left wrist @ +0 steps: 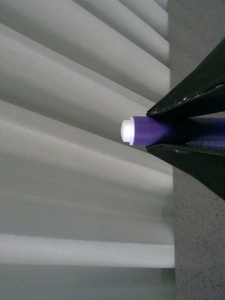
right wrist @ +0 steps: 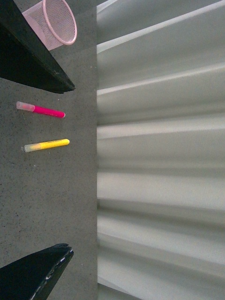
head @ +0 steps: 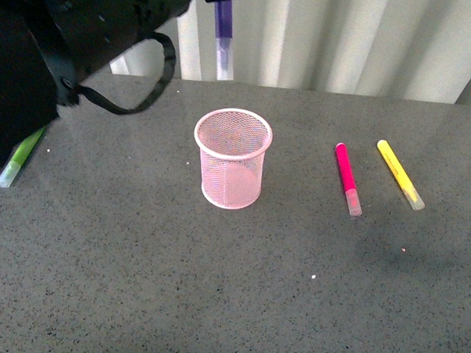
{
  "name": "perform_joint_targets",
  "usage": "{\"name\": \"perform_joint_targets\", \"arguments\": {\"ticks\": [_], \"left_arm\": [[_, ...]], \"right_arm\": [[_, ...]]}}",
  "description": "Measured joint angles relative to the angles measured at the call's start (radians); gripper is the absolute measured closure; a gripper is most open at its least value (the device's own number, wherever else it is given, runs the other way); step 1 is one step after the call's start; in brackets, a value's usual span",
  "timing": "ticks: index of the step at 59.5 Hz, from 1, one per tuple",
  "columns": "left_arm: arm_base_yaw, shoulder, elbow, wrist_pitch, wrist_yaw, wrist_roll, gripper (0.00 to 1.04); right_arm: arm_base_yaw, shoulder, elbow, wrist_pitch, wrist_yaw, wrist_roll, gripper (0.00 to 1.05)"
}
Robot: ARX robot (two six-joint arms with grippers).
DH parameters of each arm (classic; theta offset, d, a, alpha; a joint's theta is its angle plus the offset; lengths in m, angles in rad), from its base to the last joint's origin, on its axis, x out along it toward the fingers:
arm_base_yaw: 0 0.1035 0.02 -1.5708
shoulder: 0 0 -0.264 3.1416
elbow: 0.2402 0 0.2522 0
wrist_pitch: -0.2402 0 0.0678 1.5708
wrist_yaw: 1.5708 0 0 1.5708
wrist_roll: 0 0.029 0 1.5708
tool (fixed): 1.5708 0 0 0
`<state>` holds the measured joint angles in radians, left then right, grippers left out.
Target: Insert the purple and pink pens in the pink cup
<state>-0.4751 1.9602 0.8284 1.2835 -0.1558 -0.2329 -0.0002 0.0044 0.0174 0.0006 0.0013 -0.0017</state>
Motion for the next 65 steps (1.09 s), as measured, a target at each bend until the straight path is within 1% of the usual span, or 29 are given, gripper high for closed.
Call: {"name": "perform_joint_targets", "arguments": {"ticks": [5,11,18,25,29,41,59,65], "left_arm": [[-0.027,0.051,0.01,0.033,-0.049,0.003,0.92],[-0.041,0.125,0.05,0.058,-0.056,0.015,0.92],[-0.036,0.174,0.093,0.057,-0.074,0.018,0.92],[-0.022,0.227,0.132,0.063,-0.067,0.035,0.92],[-0.013,0.244,0.135,0.063,-0.048,0.042,0.92],[0.003,0.264,0.134,0.066,-0.036,0.049,0.92],[0.001,0.288,0.101,0.08,-0.047,0.044,0.92],[-0.004,0.288,0.092,0.068,-0.033,0.024,0.92]], "right_arm": [[0.0,0.0,0.0,0.0,0.0,0.0,0.07],[0.0,0.0,0.0,0.0,0.0,0.0,0.07],[0.0,0.0,0.0,0.0,0.0,0.0,0.07],[0.0,0.0,0.0,0.0,0.0,0.0,0.07],[0.0,0.0,0.0,0.0,0.0,0.0,0.07],[0.0,0.0,0.0,0.0,0.0,0.0,0.07],[0.0,0.0,0.0,0.0,0.0,0.0,0.07],[0.0,0.0,0.0,0.0,0.0,0.0,0.07]]}}
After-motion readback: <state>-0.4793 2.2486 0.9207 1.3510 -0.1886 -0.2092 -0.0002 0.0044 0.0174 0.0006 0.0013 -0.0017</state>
